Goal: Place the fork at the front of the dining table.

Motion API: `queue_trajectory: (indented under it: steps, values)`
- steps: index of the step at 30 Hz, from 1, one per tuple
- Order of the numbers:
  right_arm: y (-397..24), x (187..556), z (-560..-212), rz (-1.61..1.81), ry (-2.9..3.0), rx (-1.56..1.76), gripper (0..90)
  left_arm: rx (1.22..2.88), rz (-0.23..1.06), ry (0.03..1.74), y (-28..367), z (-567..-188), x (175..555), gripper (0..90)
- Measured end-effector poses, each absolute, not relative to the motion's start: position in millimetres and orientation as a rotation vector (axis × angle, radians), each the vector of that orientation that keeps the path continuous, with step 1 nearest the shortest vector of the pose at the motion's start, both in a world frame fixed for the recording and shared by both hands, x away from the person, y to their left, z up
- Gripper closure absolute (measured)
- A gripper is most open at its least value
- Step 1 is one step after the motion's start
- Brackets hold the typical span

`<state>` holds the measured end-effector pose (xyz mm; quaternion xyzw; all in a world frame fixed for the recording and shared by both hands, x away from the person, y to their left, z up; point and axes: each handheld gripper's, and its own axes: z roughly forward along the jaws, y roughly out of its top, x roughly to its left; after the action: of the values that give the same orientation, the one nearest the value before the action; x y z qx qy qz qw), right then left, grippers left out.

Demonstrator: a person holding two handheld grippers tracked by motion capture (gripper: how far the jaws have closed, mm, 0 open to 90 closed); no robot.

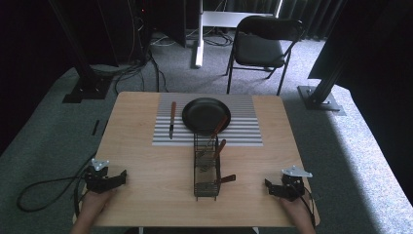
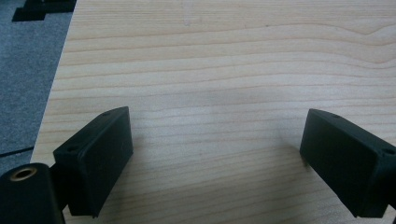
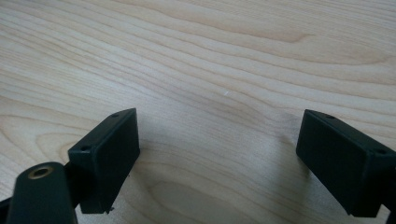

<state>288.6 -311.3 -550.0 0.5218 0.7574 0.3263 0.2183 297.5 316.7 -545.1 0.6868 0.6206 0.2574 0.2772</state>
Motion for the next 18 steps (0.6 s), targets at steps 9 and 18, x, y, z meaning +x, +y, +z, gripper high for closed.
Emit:
queue_trajectory:
  steps: [9, 18]
  values:
    - [-311.2, 289.2, -549.7, 0.901, 2.097, 1.449, 12.7, 1.844, 0.691, 1.667, 316.6, -545.1, 297.5, 9.2]
    - [-308.0, 291.2, -545.5, 0.856, 2.101, 1.489, 15.9, 1.844, 0.691, 1.667, 316.6, -545.1, 297.5, 9.2]
